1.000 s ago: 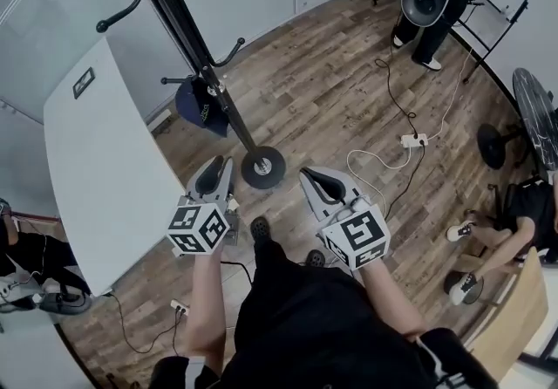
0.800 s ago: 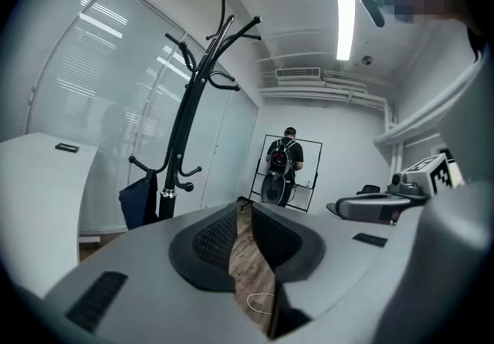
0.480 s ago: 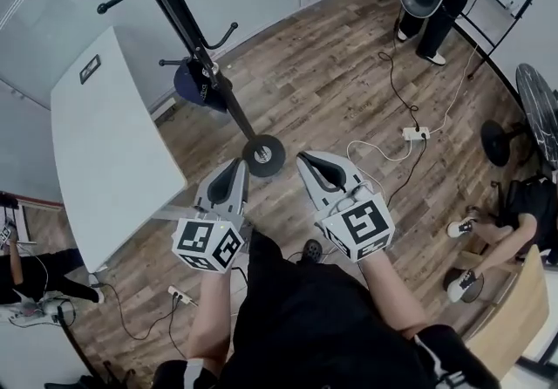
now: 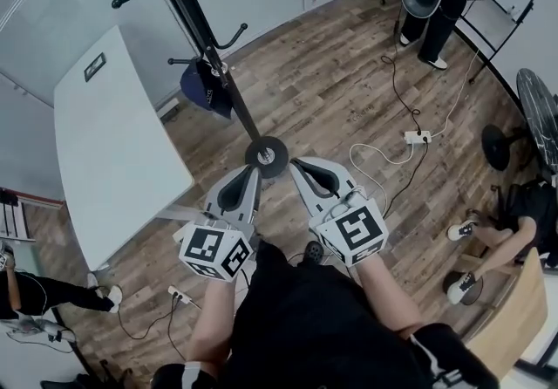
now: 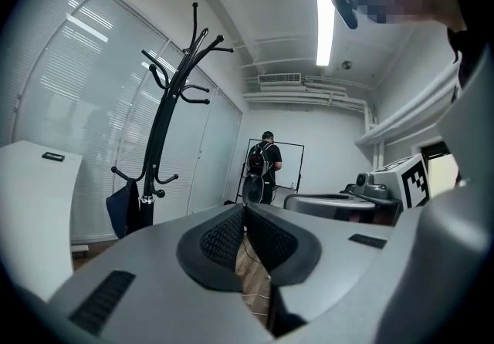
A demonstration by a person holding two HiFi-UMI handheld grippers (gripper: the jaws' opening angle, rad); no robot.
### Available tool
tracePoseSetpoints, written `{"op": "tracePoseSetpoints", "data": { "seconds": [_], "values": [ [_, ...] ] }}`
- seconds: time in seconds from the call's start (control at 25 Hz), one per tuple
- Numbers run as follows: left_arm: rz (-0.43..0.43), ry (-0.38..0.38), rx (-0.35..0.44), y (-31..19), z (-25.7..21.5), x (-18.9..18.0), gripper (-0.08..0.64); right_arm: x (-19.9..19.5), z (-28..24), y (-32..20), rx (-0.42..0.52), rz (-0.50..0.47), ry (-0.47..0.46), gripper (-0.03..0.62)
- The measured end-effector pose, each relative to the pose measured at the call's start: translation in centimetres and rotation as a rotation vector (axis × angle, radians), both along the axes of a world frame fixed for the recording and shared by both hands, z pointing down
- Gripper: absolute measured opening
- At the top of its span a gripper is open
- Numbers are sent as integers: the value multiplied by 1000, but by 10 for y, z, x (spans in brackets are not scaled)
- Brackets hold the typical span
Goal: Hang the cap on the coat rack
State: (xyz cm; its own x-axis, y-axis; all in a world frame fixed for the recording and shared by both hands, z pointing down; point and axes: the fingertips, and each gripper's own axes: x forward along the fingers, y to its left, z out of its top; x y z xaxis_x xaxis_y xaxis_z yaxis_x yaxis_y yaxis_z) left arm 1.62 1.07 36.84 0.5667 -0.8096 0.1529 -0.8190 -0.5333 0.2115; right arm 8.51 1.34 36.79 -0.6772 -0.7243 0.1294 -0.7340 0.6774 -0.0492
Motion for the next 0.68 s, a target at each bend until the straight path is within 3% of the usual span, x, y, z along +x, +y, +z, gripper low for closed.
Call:
{"op": "tracePoseSetpoints", "data": {
  "seconds": [0.68],
  "values": [
    [-31,-2,-24,16,10,-13,25,-7,9,14,-36,6,5,31]
  ]
}}
